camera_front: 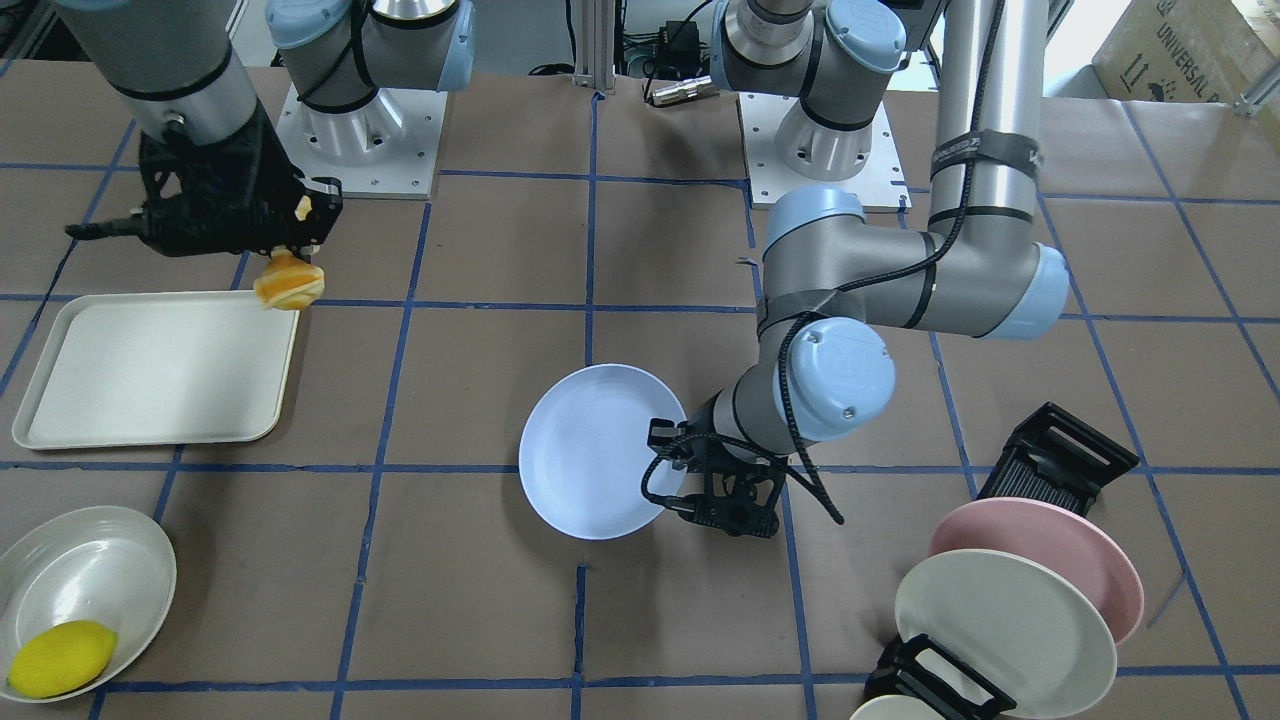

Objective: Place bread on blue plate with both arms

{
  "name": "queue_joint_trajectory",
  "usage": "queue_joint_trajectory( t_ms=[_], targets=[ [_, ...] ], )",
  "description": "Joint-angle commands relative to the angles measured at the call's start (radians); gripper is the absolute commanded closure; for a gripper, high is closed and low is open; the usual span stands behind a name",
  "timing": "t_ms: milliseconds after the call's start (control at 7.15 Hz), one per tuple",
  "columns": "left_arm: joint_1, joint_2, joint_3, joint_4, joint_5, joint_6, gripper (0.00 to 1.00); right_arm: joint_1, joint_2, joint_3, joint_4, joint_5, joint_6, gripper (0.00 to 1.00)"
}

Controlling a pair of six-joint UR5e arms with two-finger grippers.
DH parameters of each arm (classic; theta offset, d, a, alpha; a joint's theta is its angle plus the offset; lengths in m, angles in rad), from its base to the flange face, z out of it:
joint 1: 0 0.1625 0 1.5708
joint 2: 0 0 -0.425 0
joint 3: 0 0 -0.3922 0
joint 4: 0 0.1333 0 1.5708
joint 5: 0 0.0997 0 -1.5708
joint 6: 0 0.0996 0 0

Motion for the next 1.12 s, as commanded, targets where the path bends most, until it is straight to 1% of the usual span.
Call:
queue_joint_trajectory(
  t_ms=[0,140,280,419,559,699,839,978],
  targets=[
    [-0.026,-0.030,-0.003,0.084,0.002,-0.030,0.34,0.135,0.120,0.075,-0.236,0.004,0.075,0.98],
    [-0.006,-0.010,0.000,0.122,0.011,-0.010,0.00,0.194,0.169,0.100,-0.357,-0.005,0.131,0.97],
    [0.030,0.028,0.023,0.095,0.043,-0.010,0.00,0.206,0.210,0.094,-0.403,0.004,0.133,0.97],
    [0.093,0.095,0.029,0.018,0.086,-0.007,0.00,0.213,0.246,0.083,-0.434,0.003,0.182,0.97],
    [0.137,0.182,0.028,-0.090,0.089,-0.002,0.00,0.248,0.299,0.077,-0.516,0.003,0.259,0.97],
    [0.150,0.262,0.026,-0.164,0.153,-0.002,0.00,0.298,0.350,0.041,-0.558,0.003,0.281,0.97],
    [0.149,0.322,0.039,-0.228,0.266,-0.002,0.00,0.323,0.401,-0.036,-0.551,-0.005,0.320,0.97],
    [0.149,0.385,0.049,-0.329,0.278,-0.002,0.00,0.344,0.454,-0.096,-0.544,-0.003,0.354,0.97]
  ],
)
